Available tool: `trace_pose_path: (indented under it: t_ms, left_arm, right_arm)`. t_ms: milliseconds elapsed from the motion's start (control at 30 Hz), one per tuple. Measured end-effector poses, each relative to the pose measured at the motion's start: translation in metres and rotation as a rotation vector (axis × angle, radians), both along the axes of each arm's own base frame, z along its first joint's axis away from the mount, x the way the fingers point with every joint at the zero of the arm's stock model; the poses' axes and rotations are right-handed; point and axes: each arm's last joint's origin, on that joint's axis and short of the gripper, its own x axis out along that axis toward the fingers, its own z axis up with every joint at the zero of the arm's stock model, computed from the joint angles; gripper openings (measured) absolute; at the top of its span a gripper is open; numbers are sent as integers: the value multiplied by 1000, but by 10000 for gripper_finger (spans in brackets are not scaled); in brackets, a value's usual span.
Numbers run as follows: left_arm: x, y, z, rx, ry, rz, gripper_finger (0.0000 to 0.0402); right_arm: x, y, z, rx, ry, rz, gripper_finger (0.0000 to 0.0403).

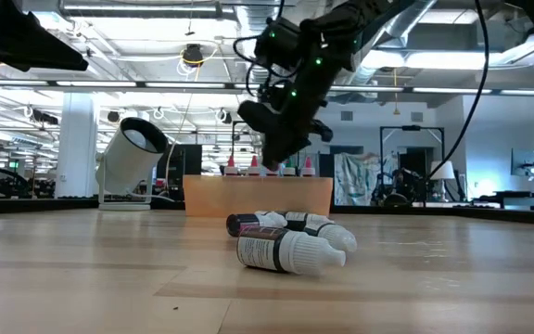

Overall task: Pick & Place food coloring
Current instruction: Put the small yellow food coloring bottle into the orange bin, then put the small pink food coloring bottle into the orange bin

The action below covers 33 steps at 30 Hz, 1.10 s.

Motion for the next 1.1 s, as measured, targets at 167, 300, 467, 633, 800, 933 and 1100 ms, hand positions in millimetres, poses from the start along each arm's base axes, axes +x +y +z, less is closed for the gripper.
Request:
trace_pose_path:
  t_ms: [167,300,467,633,800,933,1100]
  left_arm:
    - [0,0,0,0,0,0,132]
    - [0,0,0,0,-1,0,132]
    - [0,0,0,-1,-1,1,132]
    - [0,0,0,-2,-2,2,132]
    - [0,0,0,-6,-4,3,132]
    - [0,0,0,-15,-9,6,132]
    - [3,0,1,-23,-19,18,132]
  right_arm:
    - [-2,-1,-2,13,20,-17,73]
    - [-2,0,-1,15,18,-13,73]
    - [-2,2,-2,14,19,-11,86]
    - [-2,2,-2,14,19,-10,121]
    - [-2,2,-2,11,23,-3,156]
    - [0,11,1,-20,51,71,169]
    - [-3,44,23,-85,72,238,161]
